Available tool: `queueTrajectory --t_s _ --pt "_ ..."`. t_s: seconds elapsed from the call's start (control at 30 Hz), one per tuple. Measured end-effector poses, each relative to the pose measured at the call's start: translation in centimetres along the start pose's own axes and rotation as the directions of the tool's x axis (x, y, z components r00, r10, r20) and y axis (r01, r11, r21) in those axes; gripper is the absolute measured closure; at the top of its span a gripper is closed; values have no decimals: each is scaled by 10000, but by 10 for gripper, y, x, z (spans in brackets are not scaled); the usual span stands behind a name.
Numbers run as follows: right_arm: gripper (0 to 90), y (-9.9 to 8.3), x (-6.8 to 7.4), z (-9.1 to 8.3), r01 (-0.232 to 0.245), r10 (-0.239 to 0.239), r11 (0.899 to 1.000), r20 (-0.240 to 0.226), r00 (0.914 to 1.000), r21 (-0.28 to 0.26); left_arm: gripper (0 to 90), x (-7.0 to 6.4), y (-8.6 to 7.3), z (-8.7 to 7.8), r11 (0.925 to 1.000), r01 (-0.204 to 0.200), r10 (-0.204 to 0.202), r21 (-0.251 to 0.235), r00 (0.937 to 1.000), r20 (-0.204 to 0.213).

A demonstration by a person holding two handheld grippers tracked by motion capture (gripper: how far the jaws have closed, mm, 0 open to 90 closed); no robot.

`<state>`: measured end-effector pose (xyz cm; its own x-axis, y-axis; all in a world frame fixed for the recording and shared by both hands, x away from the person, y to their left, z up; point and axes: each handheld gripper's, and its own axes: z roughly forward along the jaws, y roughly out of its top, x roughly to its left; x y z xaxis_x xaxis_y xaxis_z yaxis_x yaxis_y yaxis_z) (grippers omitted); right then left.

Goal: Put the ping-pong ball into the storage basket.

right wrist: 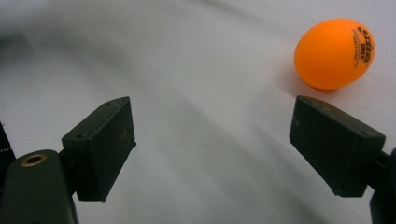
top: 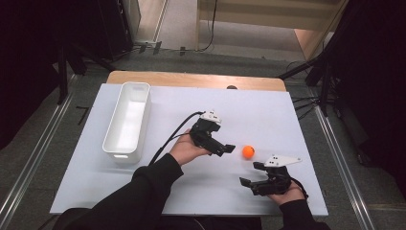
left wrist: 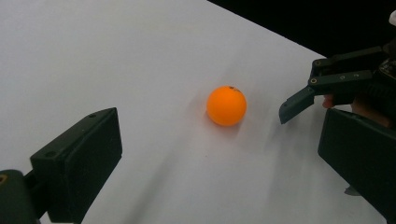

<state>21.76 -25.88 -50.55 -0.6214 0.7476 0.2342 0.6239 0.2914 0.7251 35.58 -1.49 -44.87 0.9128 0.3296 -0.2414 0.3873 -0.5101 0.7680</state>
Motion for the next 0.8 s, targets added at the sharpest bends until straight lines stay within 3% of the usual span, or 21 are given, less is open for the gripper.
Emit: queueTrajectory --t_s 0.8 --pt "128 0 0 -1 -61 61 10000 77 10000 -26 12 -8 15 26 10000 -47 48 31 9998 -193"
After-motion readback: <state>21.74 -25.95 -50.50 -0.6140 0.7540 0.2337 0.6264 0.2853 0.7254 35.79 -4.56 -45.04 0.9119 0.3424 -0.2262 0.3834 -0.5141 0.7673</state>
